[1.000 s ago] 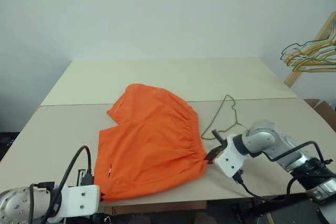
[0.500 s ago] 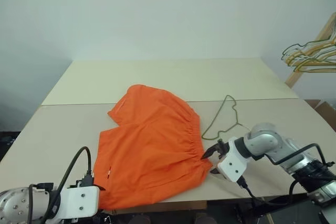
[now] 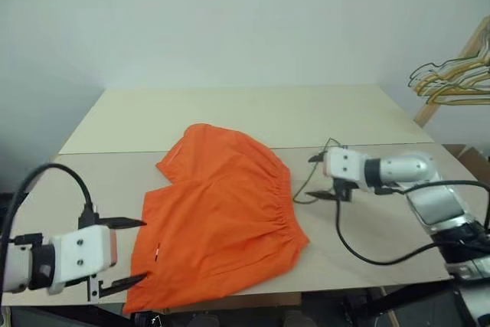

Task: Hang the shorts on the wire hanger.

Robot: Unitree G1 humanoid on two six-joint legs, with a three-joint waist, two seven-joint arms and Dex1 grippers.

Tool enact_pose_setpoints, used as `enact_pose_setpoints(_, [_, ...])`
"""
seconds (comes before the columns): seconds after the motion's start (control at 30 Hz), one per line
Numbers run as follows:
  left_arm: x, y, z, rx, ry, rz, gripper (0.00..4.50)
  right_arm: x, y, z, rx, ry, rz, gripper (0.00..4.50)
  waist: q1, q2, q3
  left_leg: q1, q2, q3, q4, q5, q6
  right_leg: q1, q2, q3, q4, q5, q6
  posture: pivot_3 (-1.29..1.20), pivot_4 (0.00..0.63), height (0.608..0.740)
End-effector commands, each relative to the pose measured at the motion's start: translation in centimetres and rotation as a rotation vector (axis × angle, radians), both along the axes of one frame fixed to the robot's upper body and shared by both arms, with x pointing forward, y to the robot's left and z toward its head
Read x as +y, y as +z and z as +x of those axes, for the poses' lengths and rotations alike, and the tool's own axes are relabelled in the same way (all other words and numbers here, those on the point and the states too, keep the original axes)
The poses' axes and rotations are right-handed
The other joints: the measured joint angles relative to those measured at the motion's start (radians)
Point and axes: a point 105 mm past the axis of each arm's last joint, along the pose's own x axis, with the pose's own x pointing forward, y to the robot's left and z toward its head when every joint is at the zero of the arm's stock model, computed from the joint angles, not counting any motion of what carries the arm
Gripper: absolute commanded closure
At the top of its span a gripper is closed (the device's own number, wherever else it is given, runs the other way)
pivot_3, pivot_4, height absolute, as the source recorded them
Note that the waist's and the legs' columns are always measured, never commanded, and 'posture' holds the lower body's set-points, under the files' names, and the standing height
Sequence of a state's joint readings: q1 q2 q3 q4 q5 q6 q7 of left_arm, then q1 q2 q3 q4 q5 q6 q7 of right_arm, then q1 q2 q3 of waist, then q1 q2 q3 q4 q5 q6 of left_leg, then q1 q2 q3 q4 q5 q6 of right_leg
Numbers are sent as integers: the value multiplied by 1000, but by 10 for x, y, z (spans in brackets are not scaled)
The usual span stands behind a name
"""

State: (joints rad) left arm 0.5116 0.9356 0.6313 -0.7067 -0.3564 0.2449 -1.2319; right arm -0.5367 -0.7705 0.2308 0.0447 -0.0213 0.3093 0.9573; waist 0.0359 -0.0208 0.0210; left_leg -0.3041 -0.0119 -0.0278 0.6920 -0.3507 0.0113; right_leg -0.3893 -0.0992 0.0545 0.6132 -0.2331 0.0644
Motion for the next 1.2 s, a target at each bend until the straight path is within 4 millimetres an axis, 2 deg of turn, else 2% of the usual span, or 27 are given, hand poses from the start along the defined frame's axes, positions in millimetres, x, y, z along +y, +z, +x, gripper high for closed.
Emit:
enact_pose_setpoints(0.03, [-11, 8, 9, -46, -22, -31, 42, -8, -6, 18, -12, -211, -5, 0, 1, 0, 0, -1, 0, 0, 0, 0, -1, -1, 0, 0, 0, 0, 0, 105, 0, 740])
enact_pose_setpoints(0.3, [-25, 3, 21, -61, -63, -32, 42, -8, -42, 16, 39, -275, -89, 0, 0, 2, 1, -4, 0, 0, 0, 0, -3, -4, 1, 0, 0, 0, 0, 94, 0, 740])
enact_pose_setpoints(0.43, [-26, 1, 24, -59, -70, -30, 42, -26, -56, 6, 50, -242, -225, 0, 2, 3, 1, -4, 0, 0, 0, 0, -3, -4, 1, 0, -1, 0, 0, 92, 0, 740])
enact_pose_setpoints(0.6, [-26, -2, 26, -60, -77, -19, 42, -46, -63, 1, 59, -264, -313, 0, -2, 4, 1, -2, 1, 0, 0, 0, -3, -1, 2, 0, -1, 0, 0, 75, 0, 740])
enact_pose_setpoints(0.83, [-25, -3, 29, -65, -81, -7, 42, -88, -53, -3, 31, -285, -450, 0, 3, 4, 1, -1, 2, 0, 0, 0, -3, 1, 3, -1, -2, 0, 0, 71, 0, 740])
enact_pose_setpoints(0.93, [-24, -3, 29, -66, -79, -4, 42, -91, -35, 1, 44, -349, -322, 0, -2, 4, 1, -1, 2, 1, 0, 0, -2, 0, 3, 0, -3, 0, 0, 69, 0, 740])
enact_pose_setpoints(1.0, [-24, -3, 29, -68, -78, -5, 42, -81, -18, 10, 81, -452, -102, 0, -12, 5, 2, -1, 3, 1, 0, 0, -2, 0, 3, 0, -2, 0, -1, 66, 0, 740])
enact_pose_setpoints(1.07, [-25, -3, 30, -71, -77, -8, 42, -70, -10, 16, 134, -518, 70, 0, -31, 5, 3, -2, 6, 1, 0, 0, -2, 0, 7, 1, -2, 2, -3, 66, 0, 740])
enact_pose_setpoints(1.2, [-27, -5, 31, -72, -80, -13, 42, -55, -18, 26, 254, -634, 278, 0, -40, 7, 3, 1, 9, 2, -1, -1, -2, 0, 11, 2, -1, 3, -5, 67, 0, 740])
